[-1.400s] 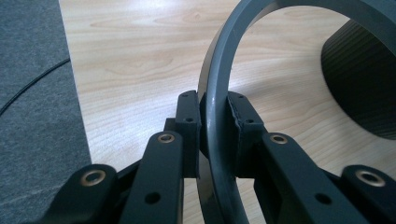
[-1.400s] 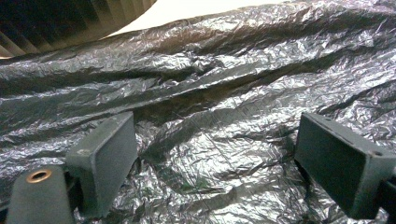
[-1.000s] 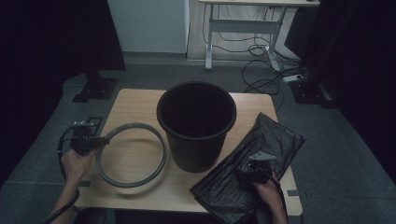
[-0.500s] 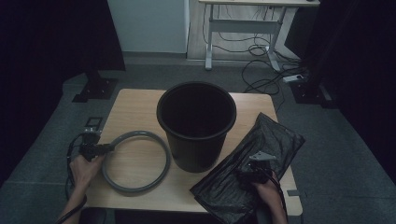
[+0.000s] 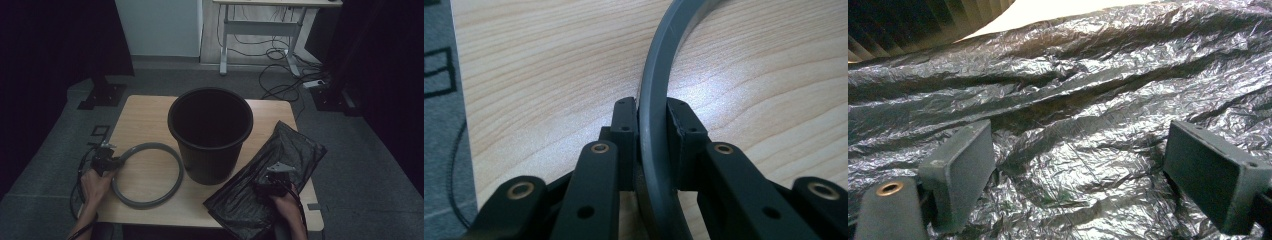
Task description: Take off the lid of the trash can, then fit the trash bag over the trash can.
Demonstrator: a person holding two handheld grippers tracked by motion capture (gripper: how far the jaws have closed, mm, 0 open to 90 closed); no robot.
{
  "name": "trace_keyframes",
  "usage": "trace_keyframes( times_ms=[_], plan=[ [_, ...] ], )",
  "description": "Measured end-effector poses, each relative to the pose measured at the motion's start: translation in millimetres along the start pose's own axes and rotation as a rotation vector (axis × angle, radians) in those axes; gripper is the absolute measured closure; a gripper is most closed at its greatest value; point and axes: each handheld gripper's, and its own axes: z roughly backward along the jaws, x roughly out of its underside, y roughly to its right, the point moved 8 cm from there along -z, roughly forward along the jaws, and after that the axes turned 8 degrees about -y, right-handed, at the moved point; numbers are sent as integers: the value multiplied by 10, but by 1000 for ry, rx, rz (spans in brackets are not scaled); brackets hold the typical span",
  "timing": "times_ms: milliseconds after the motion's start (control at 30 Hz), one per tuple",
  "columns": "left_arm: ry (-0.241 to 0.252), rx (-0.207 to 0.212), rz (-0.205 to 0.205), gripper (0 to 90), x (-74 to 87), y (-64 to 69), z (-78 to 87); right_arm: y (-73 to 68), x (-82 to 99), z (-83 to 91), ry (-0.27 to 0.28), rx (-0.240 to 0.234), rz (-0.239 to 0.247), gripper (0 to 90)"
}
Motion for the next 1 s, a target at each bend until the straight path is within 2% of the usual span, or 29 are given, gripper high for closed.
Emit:
trace_keyframes(
  times_ms=[167,367,500,567,667,1000],
  plan=[
    [42,4,-6,554,23,28,-19,-5,5,4,-1,2,-3,121],
    [126,13,-29,349,83,58,-53,-7,6,5,0,4,-4,122],
    [117,39,-73,167,89,108,-88,-9,7,5,0,5,-6,122],
    [117,43,-83,103,93,132,-105,-9,7,6,0,5,-6,121],
    [87,50,-99,12,96,150,-132,-10,8,7,0,5,-5,122],
    [93,49,-95,0,101,150,-130,-13,10,8,-1,4,-5,122]
  ],
)
